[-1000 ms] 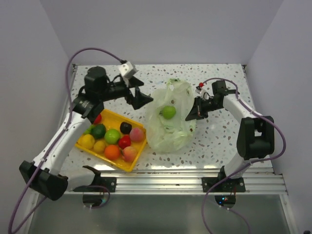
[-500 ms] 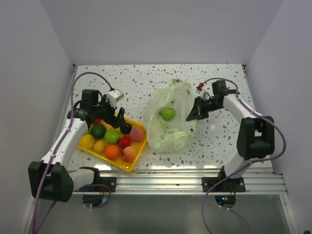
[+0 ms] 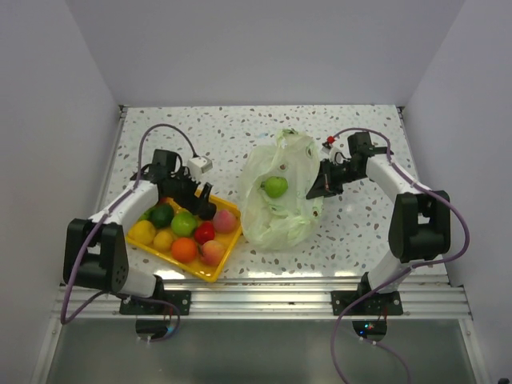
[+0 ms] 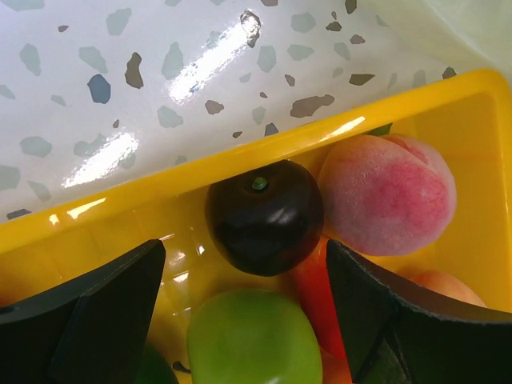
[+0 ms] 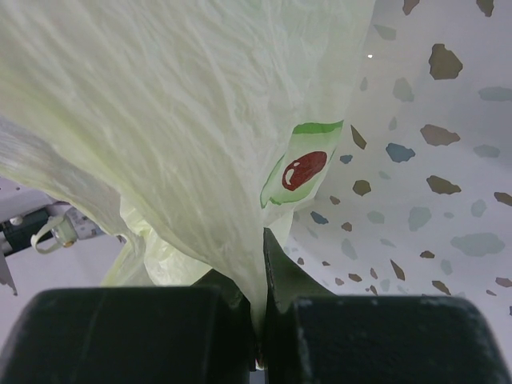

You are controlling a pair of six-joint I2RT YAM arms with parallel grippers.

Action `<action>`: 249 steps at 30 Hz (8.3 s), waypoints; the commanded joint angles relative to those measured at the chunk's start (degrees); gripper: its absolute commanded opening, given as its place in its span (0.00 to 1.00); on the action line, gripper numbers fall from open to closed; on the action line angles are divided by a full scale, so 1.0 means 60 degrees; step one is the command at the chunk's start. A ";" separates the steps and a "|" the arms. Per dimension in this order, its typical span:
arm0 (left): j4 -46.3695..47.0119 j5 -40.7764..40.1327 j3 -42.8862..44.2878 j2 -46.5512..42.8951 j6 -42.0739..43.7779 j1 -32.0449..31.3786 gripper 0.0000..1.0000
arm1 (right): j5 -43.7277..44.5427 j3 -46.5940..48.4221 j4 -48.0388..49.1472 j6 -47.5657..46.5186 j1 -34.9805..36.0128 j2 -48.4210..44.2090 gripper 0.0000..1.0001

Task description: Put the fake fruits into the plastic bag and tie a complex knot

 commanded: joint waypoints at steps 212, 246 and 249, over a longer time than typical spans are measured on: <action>0.1227 -0.3150 0.0812 0.1703 -0.0402 0.2595 0.82 | -0.0102 0.0608 -0.0503 -0.0449 0.0215 0.0434 0.00; 0.0874 0.2314 0.3831 -0.1009 -0.2071 -0.3905 0.38 | -0.0102 0.0593 -0.0195 -0.0215 0.0347 0.0376 0.00; 0.1168 0.2257 0.3830 0.0102 -0.2263 -0.4667 0.38 | -0.0043 0.0564 -0.0180 -0.0229 0.0390 0.0376 0.00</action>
